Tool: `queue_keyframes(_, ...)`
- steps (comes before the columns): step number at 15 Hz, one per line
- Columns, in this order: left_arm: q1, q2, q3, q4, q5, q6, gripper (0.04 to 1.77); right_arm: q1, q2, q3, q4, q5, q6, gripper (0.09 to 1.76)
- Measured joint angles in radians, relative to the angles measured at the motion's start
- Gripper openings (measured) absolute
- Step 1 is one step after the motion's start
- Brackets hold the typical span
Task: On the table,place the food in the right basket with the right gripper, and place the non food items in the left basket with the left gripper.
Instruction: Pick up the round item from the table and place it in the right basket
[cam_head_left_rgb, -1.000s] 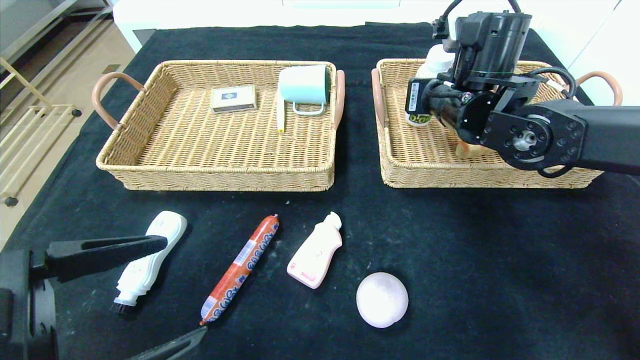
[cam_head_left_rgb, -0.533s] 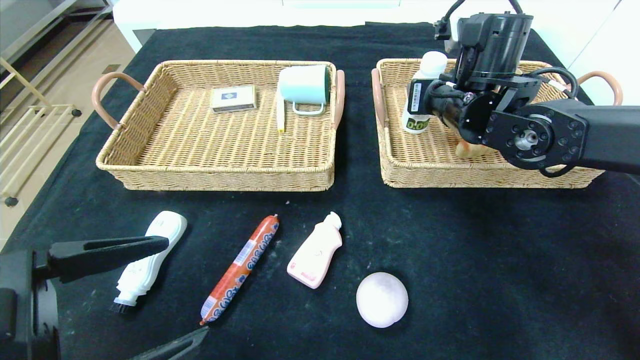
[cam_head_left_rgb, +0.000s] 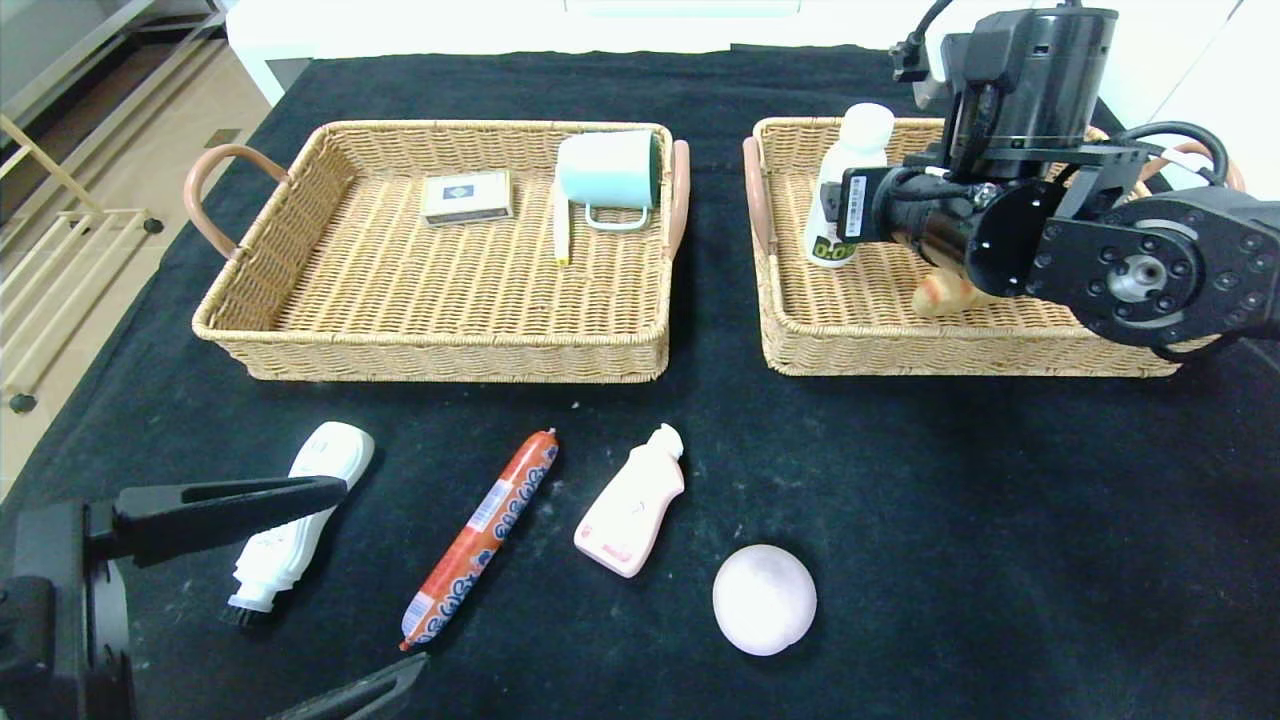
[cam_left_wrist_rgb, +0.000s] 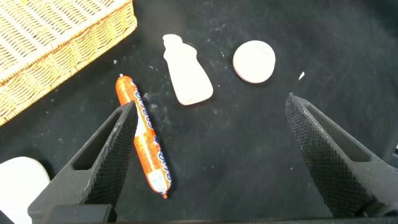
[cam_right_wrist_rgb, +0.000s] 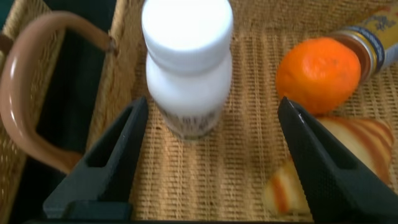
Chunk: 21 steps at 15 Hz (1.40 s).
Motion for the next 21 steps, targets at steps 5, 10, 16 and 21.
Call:
queue_keyframes(5,0.000,0.004,0.002,0.000,0.000,0.002,1.72,0.064,-0.174,0.272,0.003,-0.001,0.023,1.62)
queue_keyframes(10,0.000,0.017,0.007,-0.001,0.000,0.002,1.72,0.181,-0.296,0.453,0.007,-0.028,0.091,1.66)
queue_keyframes(16,0.000,0.029,0.012,-0.001,0.001,0.001,1.72,0.310,-0.383,0.630,0.071,-0.031,0.176,1.68)
queue_keyframes(21,0.000,0.044,0.020,-0.003,0.001,0.002,1.72,0.409,-0.397,0.730,0.070,-0.029,0.233,1.70)
